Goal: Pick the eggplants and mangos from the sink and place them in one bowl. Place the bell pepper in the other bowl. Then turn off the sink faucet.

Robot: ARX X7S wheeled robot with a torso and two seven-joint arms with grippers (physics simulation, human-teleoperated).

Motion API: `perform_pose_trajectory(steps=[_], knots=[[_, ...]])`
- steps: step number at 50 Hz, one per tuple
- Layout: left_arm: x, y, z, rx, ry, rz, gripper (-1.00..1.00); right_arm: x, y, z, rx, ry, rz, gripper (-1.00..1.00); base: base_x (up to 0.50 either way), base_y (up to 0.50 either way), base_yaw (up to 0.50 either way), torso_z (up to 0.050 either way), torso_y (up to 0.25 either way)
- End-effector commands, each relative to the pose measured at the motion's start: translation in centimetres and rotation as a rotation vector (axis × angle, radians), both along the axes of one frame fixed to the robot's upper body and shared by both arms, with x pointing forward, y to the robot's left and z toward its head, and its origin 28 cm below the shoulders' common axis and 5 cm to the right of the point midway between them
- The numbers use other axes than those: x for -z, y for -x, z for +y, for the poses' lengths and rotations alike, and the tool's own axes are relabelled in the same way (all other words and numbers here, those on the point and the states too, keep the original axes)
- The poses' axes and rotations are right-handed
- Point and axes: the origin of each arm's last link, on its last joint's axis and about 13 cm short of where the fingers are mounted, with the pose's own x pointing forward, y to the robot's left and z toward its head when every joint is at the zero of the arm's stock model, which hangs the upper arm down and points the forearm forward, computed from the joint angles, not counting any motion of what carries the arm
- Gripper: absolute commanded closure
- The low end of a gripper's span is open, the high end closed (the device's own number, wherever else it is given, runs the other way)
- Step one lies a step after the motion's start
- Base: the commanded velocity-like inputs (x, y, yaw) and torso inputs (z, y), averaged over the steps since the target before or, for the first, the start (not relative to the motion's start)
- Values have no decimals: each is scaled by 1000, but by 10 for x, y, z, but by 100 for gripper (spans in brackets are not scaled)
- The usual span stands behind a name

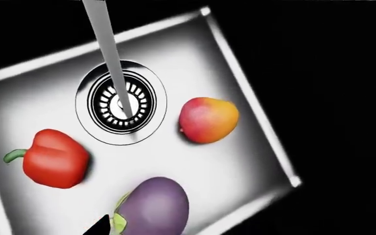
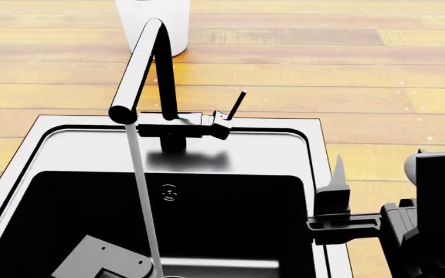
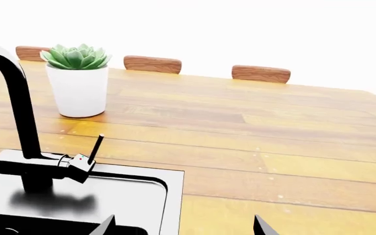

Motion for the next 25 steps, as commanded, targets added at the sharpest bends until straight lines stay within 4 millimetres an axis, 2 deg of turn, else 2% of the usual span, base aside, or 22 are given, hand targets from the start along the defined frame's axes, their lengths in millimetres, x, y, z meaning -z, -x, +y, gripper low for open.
perform_pose_trajectory(steps=[1, 6, 9, 25], knots=[[18, -15, -3, -54, -91, 128, -100, 8, 0, -2, 1, -8, 21, -100, 0, 0, 0, 0, 0], [21, -24, -4, -59, -119, 122, -100, 12, 0, -1, -5, -3, 40, -100, 0, 0, 0, 0, 0], [29, -29, -4, -78, -163, 135, -100, 4, 3, -1, -2, 7, 35, -100, 0, 0, 0, 0, 0], [55, -31, -16, -39, -188, 233, -100, 6, 2, 4, -13, 23, 56, -100, 0, 0, 0, 0, 0]])
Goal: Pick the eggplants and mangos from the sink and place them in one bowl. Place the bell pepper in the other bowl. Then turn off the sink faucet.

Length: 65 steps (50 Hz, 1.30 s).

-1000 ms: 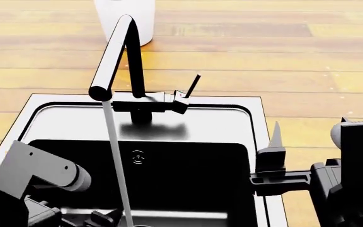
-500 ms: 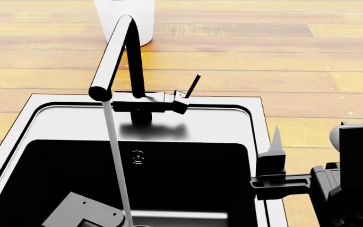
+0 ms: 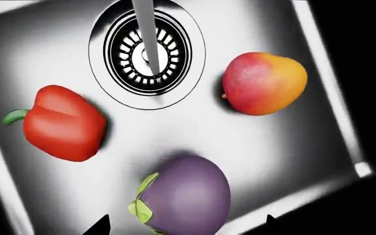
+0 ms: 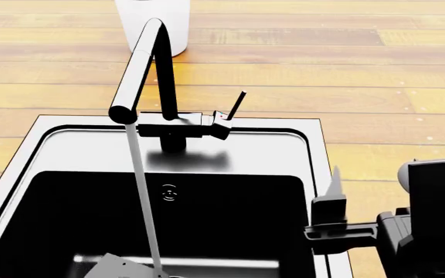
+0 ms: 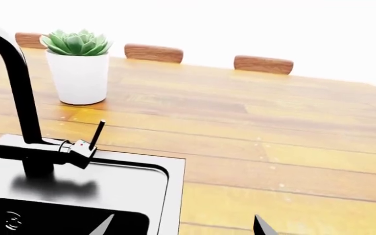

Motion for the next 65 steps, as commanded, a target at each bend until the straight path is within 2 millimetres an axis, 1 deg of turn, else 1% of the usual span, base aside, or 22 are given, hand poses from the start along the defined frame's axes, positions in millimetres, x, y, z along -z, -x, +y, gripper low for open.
perform_pose_trajectory(steps=[1, 3, 7, 11, 14, 18, 27, 31, 35, 39, 42, 43, 47, 50, 56, 59, 63, 65], knots=[[18, -2, -7, 8, -29, 84, -100, 2, -2, 3, -10, 9, 19, -100, 0, 0, 0, 0, 0], [22, 0, -8, 19, -33, 94, -100, 2, -2, 3, -8, 9, 19, -100, 0, 0, 0, 0, 0], [25, -3, -11, 9, -40, 92, -100, 8, -1, 3, -11, -2, 24, -100, 0, 0, 0, 0, 0], [32, -3, -13, 3, -51, 102, -100, 9, 3, 1, -8, -5, 23, -100, 0, 0, 0, 0, 0], [34, -7, -14, -2, -55, 97, -100, 11, 5, 0, -2, -9, 25, -100, 0, 0, 0, 0, 0], [38, -7, -16, 2, -60, 111, -100, 13, 3, 1, -2, -12, 28, -100, 0, 0, 0, 0, 0], [51, -9, -18, 17, -90, 127, -100, 16, 4, 0, 2, -15, 36, -100, 0, 0, 0, 0, 0], [54, -11, -18, 19, -97, 128, -100, 17, 4, 0, 1, -19, 37, -100, 0, 0, 0, 0, 0], [56, -8, -18, 30, -114, 125, -100, 18, 5, -1, 2, -21, 36, -100, 0, 0, 0, 0, 0], [61, -10, -21, 36, -115, 128, -100, 20, 6, -2, 3, -28, 35, -100, 0, 0, 0, 0, 0], [64, -10, -23, 47, -117, 129, -100, 18, 5, -1, -2, -26, 32, -100, 0, 0, 0, 0, 0], [63, -7, -24, 53, -118, 125, 100, 17, 7, -2, 1, -24, 30, -100, 0, 0, 0, 0, 0], [65, -4, -23, 57, -120, 114, 100, 17, 9, -2, 5, -24, 29, -100, 0, 0, 0, 0, 0], [67, -1, -20, 86, -131, 91, 100, 15, 6, 0, -7, -23, 30, -100, 0, 0, 0, 0, 0], [66, 2, -13, 82, -128, 83, 100, 12, 0, 2, -25, -21, 29, -100, 0, 0, 0, 0, 0], [56, 7, -8, 95, -116, 51, 100, 9, -2, 3, -33, -15, 29, -100, 0, 0, 0, 0, 0], [37, 16, -4, 103, -65, 10, 100, 6, -7, 5, -52, -15, 29, -100, 0, 0, 0, 0, 0], [20, 15, -1, 117, -14, -48, 100, 3, -8, 6, -63, -11, 34, -100, 0, 0, 0, 0, 0]])
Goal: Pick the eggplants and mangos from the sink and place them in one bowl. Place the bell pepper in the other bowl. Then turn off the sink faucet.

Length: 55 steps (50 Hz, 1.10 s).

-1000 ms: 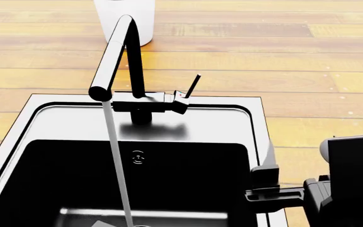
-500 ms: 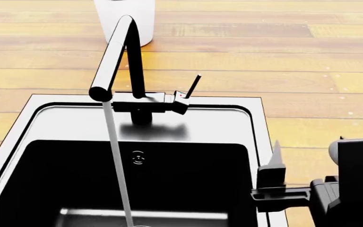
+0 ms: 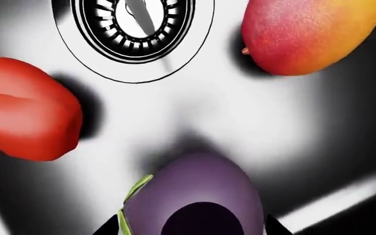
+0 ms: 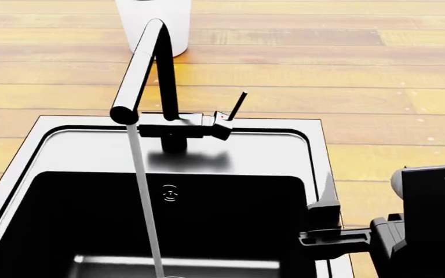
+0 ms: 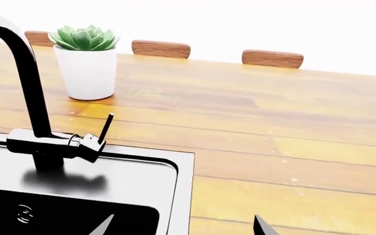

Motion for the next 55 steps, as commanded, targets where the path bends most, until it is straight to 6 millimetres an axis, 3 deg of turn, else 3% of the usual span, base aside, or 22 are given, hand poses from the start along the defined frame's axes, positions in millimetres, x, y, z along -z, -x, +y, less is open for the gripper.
perform_pose_trajectory(steps=[1, 8, 20, 26, 41, 55], knots=[[-39, 11, 11, 15, 132, -92, 100, -7, -7, 5, -43, 12, 17, -100, 0, 0, 0, 0, 0], [-65, 22, 23, 79, 246, -217, 100, -24, -10, 8, -87, 40, 34, -100, 0, 0, 0, 0, 0], [-100, 35, 54, -33, 396, -388, 100, -57, -21, 16, -285, 94, 214, -100, 0, 0, 0, 0, 0], [-104, 36, 65, -84, 455, -560, 100, -74, -34, 19, -366, 107, 290, -100, 0, 0, 0, 0, 0], [-110, 42, 80, -108, 462, -702, 100, -70, -57, 52, -607, 198, 564, -100, 0, 0, 0, 0, 0], [-130, 47, 94, -150, 462, -828, 100, -30, -82, 70, -701, 307, 727, -100, 0, 0, 0, 0, 0]])
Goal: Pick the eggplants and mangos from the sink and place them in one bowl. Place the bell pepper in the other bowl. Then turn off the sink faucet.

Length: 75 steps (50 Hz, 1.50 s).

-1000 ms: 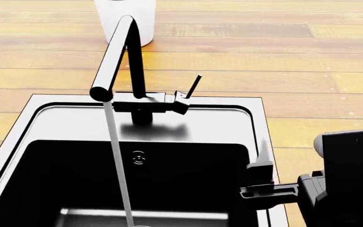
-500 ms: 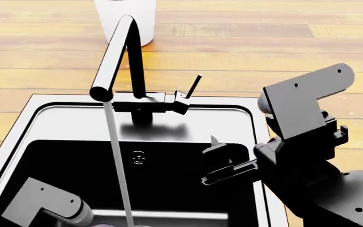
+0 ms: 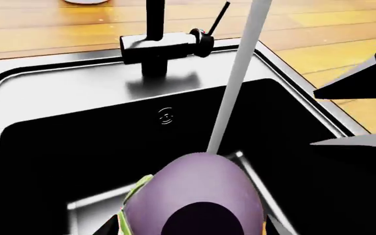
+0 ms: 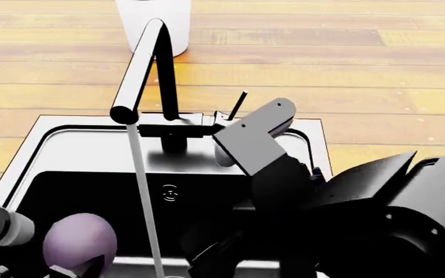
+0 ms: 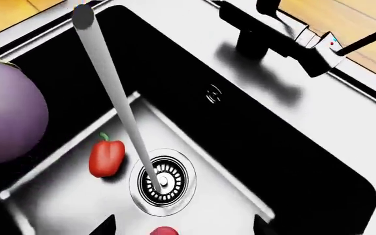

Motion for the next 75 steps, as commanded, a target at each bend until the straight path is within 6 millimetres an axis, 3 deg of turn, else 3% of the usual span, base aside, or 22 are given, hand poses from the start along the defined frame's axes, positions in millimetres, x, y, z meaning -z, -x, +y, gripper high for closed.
perform_pose_trajectory(steps=[1, 15, 32, 44, 62, 75], knots=[[-14, 4, 11, -53, 41, -65, 100, 25, -20, 13, -99, 107, 126, -100, 0, 0, 0, 0, 0], [-28, 3, 16, -56, 41, -122, 100, 67, -41, 27, -152, 38, 296, -100, 0, 0, 0, 0, 0], [-25, 2, 16, -64, 31, -127, 100, 122, -47, 27, -112, 40, 393, -100, 0, 0, 0, 0, 0], [-26, 1, 16, -70, 25, -135, 100, 140, -56, 33, -115, 24, 428, -100, 0, 0, 0, 0, 1], [-22, 0, 16, -71, 36, -126, 100, 172, -54, 33, -114, 72, 505, -100, 0, 0, 0, 0, 0], [-19, 0, 17, -66, 37, -126, 100, 173, -55, 30, -129, 225, 481, -100, 0, 0, 0, 0, 1]])
